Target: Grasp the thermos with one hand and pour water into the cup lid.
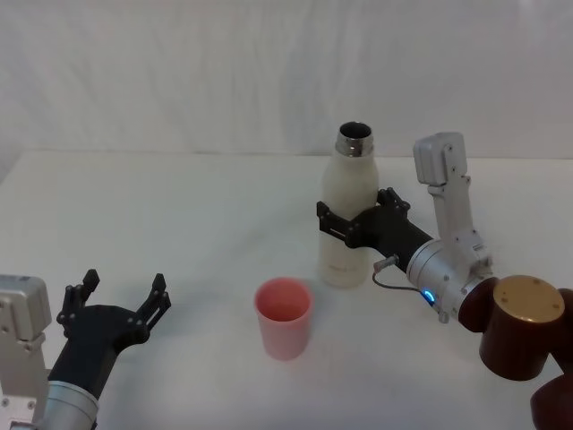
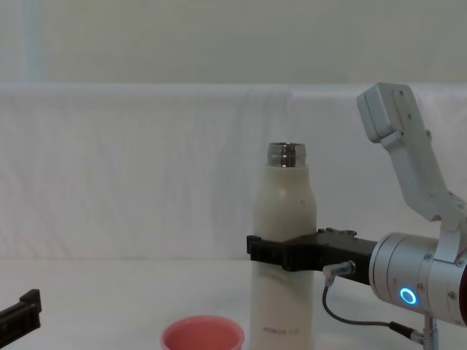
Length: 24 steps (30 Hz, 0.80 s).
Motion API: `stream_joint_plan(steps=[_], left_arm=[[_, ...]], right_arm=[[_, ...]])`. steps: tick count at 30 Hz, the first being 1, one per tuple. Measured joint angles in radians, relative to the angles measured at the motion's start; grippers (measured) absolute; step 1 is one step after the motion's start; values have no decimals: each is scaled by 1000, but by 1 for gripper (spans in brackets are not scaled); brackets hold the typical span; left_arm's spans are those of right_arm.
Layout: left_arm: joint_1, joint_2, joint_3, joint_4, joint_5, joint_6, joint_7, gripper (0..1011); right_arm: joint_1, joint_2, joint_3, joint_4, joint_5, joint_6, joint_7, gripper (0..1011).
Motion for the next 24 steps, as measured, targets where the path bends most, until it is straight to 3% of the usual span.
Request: stream_joint_plan(steps=[24], left_arm=[[0,0,0,0,0,0,0,1001]], right_arm=[[6,3,-9,6,11,11,0,955]])
